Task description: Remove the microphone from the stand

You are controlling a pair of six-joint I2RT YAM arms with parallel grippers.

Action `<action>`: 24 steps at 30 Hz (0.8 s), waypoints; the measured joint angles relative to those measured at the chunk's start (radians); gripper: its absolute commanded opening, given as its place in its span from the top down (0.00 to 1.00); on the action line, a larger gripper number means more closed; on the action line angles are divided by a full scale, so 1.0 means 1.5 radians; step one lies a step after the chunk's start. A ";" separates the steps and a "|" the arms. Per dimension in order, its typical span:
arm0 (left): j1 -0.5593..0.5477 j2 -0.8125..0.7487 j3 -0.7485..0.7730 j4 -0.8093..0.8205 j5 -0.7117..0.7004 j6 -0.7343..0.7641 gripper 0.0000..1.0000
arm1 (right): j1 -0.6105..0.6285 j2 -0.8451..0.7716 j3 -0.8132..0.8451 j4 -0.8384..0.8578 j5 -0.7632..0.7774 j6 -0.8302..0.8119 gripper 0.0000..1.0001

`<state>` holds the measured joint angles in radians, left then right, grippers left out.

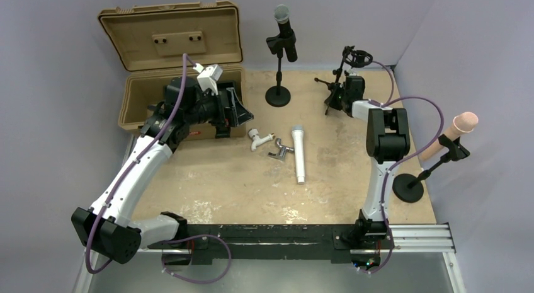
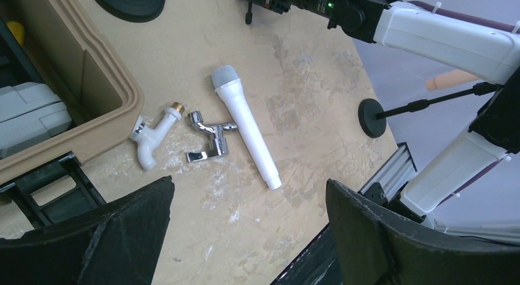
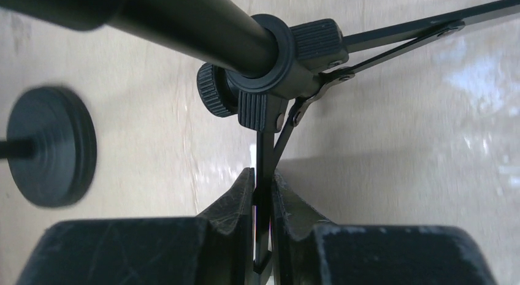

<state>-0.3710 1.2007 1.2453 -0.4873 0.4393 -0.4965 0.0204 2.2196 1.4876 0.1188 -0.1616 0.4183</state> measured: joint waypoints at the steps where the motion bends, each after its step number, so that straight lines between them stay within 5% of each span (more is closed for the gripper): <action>1: -0.002 0.000 0.000 0.000 0.000 -0.001 0.08 | 0.000 -0.014 -0.021 0.000 -0.002 -0.009 1.00; 14: -0.073 0.053 0.000 0.007 -0.002 -0.012 0.08 | 0.010 -0.239 -0.332 0.025 -0.010 -0.064 0.93; 24: -0.179 0.063 -0.080 0.108 -0.039 -0.032 0.12 | 0.061 -0.320 -0.444 0.056 -0.026 -0.060 0.98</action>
<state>-0.6392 1.2949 1.1252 -0.3256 0.3813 -0.5449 0.1116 1.7390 0.8219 0.2035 -0.2001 0.3283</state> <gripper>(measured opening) 0.908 0.077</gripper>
